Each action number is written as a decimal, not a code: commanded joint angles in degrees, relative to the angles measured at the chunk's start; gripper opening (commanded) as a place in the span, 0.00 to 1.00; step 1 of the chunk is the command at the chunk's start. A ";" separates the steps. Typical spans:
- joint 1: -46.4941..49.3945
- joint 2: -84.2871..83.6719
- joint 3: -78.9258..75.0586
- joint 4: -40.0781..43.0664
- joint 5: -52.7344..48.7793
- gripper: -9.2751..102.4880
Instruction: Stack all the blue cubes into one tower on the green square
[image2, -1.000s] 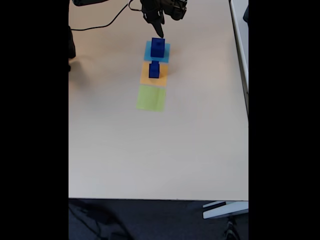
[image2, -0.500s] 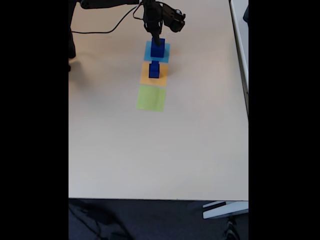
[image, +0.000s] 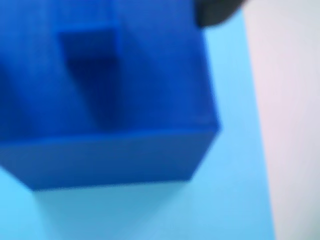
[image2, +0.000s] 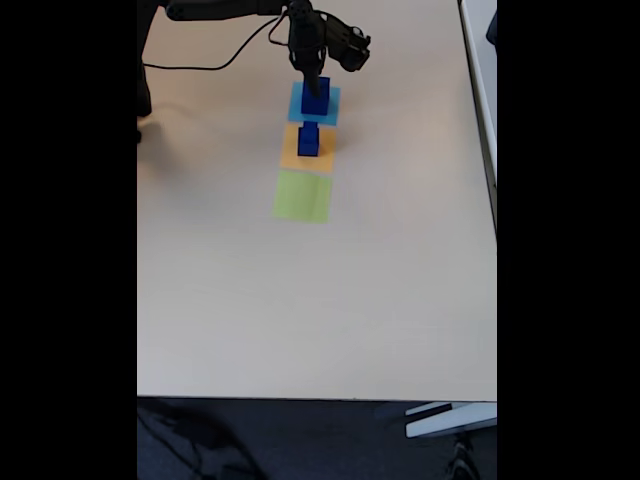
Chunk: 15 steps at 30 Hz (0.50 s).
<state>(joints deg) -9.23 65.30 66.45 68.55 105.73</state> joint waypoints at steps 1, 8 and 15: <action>0.35 0.97 -3.60 -0.97 -0.88 0.28; 0.44 1.05 -2.99 -1.05 -0.79 0.26; 0.44 1.32 -2.81 -1.05 -0.70 0.24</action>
<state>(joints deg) -9.23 65.30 66.36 68.55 105.47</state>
